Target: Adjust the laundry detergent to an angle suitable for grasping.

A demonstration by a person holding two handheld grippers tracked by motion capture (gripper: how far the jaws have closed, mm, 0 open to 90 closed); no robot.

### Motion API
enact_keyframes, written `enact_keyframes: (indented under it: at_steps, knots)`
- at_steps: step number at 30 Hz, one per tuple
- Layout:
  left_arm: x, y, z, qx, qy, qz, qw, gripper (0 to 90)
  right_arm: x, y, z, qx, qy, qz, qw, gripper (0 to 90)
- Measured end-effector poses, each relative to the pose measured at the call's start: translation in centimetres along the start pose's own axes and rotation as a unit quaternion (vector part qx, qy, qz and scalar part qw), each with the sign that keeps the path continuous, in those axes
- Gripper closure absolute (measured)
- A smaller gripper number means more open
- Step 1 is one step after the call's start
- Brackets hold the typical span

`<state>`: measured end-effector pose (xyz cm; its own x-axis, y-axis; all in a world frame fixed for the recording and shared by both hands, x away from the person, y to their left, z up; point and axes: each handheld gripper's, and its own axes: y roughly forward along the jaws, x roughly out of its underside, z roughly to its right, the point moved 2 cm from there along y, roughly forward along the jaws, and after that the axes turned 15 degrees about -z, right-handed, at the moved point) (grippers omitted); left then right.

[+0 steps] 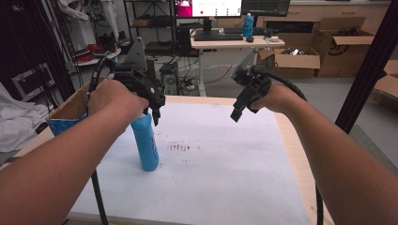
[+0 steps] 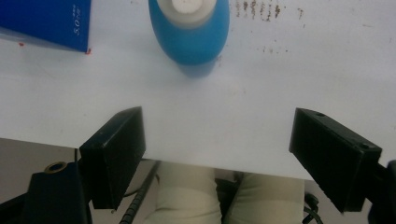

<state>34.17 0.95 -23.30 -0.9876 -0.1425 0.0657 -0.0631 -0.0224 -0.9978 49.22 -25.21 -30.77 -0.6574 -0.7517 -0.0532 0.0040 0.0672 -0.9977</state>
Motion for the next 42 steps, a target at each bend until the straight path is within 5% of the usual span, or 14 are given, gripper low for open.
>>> enact_keyframes:
  at_steps: [28, 42]
  knots:
    - [-2.1, -2.4, -0.7, 0.011, 0.0, 0.02, 0.9997, 18.3, -0.1, -0.6, -0.3, 0.003, -0.011, 0.002, 0.9999, 17.2]
    - [-5.4, -0.7, -0.7, 0.002, -0.001, 0.012, 0.9999, 18.1, -0.7, -0.2, -0.1, 0.004, -0.027, 0.0, 0.9996, 17.2]
